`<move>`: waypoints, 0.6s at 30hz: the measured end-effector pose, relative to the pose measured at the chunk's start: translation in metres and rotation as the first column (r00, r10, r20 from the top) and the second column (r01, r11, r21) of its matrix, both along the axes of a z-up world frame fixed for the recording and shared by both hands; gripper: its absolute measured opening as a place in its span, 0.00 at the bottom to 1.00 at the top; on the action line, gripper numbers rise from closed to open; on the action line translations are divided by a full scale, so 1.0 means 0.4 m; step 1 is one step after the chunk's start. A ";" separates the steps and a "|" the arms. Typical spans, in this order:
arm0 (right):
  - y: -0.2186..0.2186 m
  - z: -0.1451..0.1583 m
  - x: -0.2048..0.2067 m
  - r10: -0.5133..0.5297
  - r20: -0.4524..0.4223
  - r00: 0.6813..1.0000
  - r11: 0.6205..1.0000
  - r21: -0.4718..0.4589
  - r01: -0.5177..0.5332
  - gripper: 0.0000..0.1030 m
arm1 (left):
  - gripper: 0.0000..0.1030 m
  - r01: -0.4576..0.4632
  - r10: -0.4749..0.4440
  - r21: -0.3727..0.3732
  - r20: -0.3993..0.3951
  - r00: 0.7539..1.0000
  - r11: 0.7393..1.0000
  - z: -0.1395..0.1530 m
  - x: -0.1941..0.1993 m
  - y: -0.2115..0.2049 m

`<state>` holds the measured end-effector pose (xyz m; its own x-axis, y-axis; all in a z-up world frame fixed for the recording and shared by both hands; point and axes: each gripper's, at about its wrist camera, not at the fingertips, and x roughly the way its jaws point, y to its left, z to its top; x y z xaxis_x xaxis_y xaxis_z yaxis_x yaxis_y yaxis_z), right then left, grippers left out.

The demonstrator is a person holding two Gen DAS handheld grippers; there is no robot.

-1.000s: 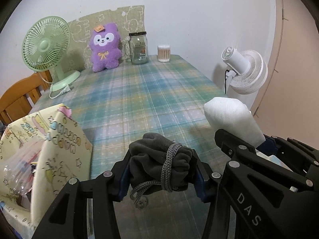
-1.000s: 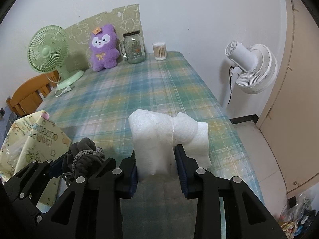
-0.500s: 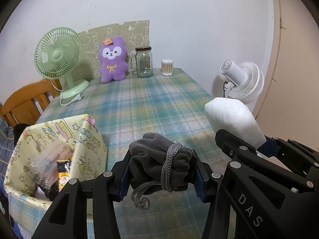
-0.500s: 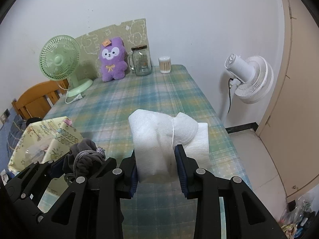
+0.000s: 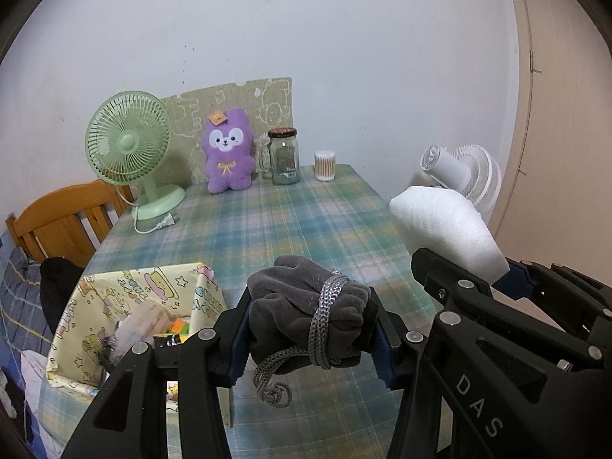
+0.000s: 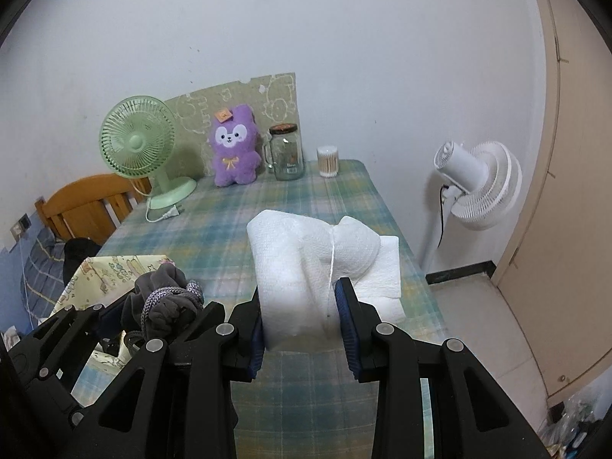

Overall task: Organize soft objects
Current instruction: 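Lift the grey pouch with the left gripper while the right gripper carries the towel toward the box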

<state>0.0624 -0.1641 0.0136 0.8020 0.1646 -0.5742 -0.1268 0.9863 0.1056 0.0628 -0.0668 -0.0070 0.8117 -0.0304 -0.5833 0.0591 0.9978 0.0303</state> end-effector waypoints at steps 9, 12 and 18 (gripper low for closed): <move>0.004 0.054 -0.028 -0.006 0.049 0.999 1.000 0.012 0.005 0.36 | 0.52 0.009 -0.010 0.010 0.051 0.999 1.000 0.056 -0.029 0.009; 0.013 0.069 -0.035 -0.006 0.063 0.998 1.000 0.014 0.005 0.36 | 0.52 0.011 -0.012 0.012 0.064 0.998 1.000 0.069 -0.034 0.015; 0.036 0.082 -0.044 -0.004 0.074 0.997 1.000 0.025 0.002 0.36 | 0.52 0.013 -0.014 0.012 0.079 0.997 1.000 0.082 -0.042 0.040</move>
<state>0.0448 -0.1499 0.0464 0.8428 0.1759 -0.5087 -0.1326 0.9838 0.1206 0.0461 -0.0506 0.0260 0.8546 -0.0356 -0.5181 0.0700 0.9964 0.0469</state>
